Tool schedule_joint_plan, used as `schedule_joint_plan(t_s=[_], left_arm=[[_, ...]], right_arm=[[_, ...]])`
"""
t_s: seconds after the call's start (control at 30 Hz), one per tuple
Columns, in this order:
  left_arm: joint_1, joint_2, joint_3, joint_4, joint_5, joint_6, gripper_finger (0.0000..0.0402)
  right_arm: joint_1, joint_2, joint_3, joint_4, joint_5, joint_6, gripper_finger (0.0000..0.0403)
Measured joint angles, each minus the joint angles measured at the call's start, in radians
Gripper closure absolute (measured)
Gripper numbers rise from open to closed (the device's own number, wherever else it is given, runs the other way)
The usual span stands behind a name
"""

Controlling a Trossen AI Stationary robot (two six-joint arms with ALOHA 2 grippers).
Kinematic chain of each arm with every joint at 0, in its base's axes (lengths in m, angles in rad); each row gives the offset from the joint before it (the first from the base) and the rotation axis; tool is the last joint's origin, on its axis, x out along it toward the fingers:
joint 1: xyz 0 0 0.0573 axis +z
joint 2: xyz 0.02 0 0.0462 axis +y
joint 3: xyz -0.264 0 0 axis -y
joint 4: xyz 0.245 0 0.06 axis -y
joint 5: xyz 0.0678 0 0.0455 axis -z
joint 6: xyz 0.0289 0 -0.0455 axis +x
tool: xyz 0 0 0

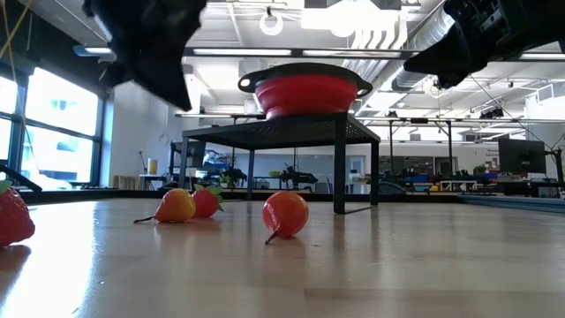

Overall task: Pick & Place Fruit
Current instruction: Put the strawberry into the strainer bowl on the shelf

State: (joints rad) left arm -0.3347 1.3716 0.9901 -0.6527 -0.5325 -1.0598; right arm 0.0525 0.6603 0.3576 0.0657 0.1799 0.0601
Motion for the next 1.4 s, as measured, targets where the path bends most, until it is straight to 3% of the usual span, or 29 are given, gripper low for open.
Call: schedule_joint_plan(t_s=[0.17,0.47,0.6,0.83,1.0,1.17,1.4], left_arm=[[0.001,0.000,-0.097,0.076,-0.008,-0.115,0.0401],[0.002,0.000,-0.116,0.084,-0.005,-0.110,0.0392],[0.009,0.000,-0.116,0.084,0.001,-0.092,0.0345],[0.022,0.013,-0.116,0.094,0.007,-0.078,0.0218],[0.021,0.015,-0.117,0.142,0.010,-0.049,0.0166],[0.021,0.016,-0.117,0.216,0.012,-0.046,0.0157],[0.038,0.093,-0.115,0.313,0.055,0.017,0.0175]], right_arm=[[0.000,0.000,0.000,0.005,0.000,0.000,0.0400],[0.000,0.000,0.000,0.005,0.000,0.000,0.0400],[0.000,0.000,0.000,0.005,0.000,0.000,0.0400],[0.000,0.000,0.000,0.005,0.000,0.000,0.0400],[0.000,0.000,0.000,0.005,0.000,0.000,0.0400],[0.000,0.000,0.000,0.006,0.000,0.000,0.0401],[0.000,0.000,0.000,0.014,0.000,0.003,0.0401]])
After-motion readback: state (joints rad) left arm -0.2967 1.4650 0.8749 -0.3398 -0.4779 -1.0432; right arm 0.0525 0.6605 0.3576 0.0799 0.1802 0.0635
